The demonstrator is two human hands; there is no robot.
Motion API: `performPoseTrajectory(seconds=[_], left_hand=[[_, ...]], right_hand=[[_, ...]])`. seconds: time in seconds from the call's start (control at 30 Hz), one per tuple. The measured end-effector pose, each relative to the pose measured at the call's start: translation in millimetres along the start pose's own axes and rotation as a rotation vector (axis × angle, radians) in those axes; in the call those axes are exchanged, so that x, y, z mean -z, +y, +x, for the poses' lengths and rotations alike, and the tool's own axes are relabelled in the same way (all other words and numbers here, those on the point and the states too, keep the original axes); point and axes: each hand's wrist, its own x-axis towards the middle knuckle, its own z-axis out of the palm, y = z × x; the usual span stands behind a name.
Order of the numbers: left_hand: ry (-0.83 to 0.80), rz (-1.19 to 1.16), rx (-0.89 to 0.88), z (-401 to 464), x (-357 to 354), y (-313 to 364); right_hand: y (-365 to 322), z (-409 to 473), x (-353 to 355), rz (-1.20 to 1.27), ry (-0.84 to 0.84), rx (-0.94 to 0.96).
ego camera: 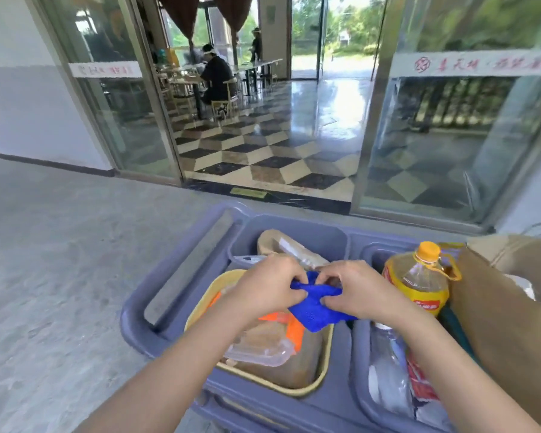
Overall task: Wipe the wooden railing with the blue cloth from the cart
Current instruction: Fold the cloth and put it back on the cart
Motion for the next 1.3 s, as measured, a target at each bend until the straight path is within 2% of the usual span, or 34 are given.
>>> performPoseTrajectory(seconds=[0.33, 0.47, 0.67, 0.87, 1.17, 1.3], left_hand=[[-0.132, -0.130, -0.398, 47, 3, -27], [-0.191, -0.111, -0.582, 52, -3, -11], [-0.238, -0.107, -0.761, 44, -28, 21], [-0.334, -0.050, -0.777, 27, -53, 17], [-0.363, 0.062, -0.864, 10, -71, 3], [-0.431, 0.085, -0.839, 6, -82, -4]], right_hand=[[-29, -12, -7, -0.035, 0.185, -0.417], [-42, -39, -12, -0.029, 0.270, -0.576], [-44, -83, -24, -0.082, 0.312, -0.768], [-43, -103, -65, -0.009, 0.344, -0.805], [-50, -109, -110, -0.014, 0.376, -0.882], [-55, -107, -123, -0.008, 0.337, -0.936]])
